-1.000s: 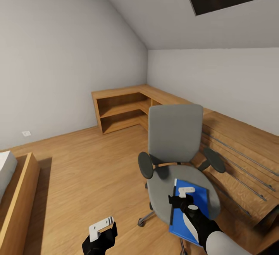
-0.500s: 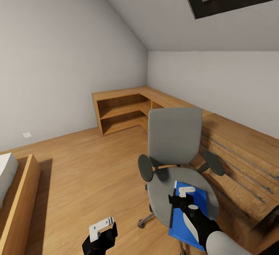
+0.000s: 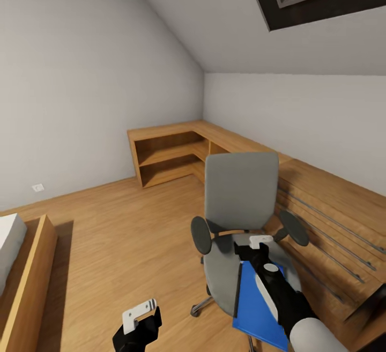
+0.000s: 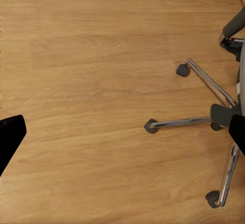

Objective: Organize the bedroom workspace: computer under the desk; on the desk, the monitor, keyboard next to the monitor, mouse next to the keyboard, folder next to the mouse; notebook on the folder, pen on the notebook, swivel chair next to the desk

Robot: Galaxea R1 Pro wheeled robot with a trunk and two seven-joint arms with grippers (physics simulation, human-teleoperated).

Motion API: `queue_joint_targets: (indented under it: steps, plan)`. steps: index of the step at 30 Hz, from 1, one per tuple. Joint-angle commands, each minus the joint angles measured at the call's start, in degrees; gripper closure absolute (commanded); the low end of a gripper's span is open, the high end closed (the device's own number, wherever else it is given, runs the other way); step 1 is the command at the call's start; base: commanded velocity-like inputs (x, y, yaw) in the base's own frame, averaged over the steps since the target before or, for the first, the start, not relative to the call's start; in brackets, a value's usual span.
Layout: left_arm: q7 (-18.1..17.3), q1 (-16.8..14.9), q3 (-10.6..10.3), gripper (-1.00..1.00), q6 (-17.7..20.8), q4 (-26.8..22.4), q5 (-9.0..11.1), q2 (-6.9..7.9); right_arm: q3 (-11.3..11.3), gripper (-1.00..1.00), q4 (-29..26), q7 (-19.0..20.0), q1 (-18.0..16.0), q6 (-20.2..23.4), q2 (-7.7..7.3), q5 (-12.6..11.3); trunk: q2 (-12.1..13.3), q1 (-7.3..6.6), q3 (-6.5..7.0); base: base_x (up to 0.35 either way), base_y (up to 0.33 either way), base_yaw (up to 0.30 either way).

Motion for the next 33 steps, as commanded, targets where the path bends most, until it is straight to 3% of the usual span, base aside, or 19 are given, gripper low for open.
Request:
queue_joint_targets:
  steps: [1, 3, 4, 9, 14, 22, 33]
  plan:
    - [0.28, -0.01, 0.05, -1.0, 0.27, -0.11, 0.2, 0.02, 0.13, -1.0, -4.99, -0.36, 2.35, 2.59, -0.28, -0.15, 0.39, -0.22, 0.14, 0.0, 0.0, 0.0]
    - [0.28, -0.01, 0.1, -1.0, 0.31, -0.11, 0.22, 0.03, 0.04, -1.0, -9.98, -0.35, 4.89, 4.68, -0.49, -0.24, 1.19, -0.66, 0.5, 0.0, 0.0, 0.0]
    - [0.29, -0.01, 0.14, -1.0, 0.3, -0.11, 0.23, 0.04, -0.06, -1.0, -17.38, -0.33, 8.4, 7.2, -0.68, -0.42, 1.19, -0.66, 0.5, 0.0, 0.0, 0.0]
    - [0.31, -0.01, 0.25, -1.0, 0.23, -0.16, -0.05, 0.08, -0.15, -1.0, -26.88, -0.28, 12.75, 12.01, -0.82, -0.67, 1.19, -0.66, 0.5, 0.0, 0.0, 0.0]
    - [0.49, -0.01, 0.25, -1.0, 0.19, -0.27, -0.15, 0.21, -0.73, -1.0, -30.08, -0.24, 14.27, 16.13, -0.62, -0.75, 1.19, -0.66, 0.5, 0.0, 0.0, 0.0]
    - [0.35, -0.01, 0.21, -1.0, 0.19, -0.28, -0.17, 0.23, -0.77, -1.0, -30.81, -0.23, 14.52, 16.68, -0.63, -0.78, 1.19, -0.66, 0.5, -0.01, 0.008, 0.0]
    - [0.2, -0.01, 0.06, -1.0, 0.19, -0.28, -0.17, 0.15, -0.69, -1.0, -30.82, -0.23, 14.54, 16.7, -0.44, -0.78, 1.19, -0.66, 0.87, -0.212, 0.262, -0.148]
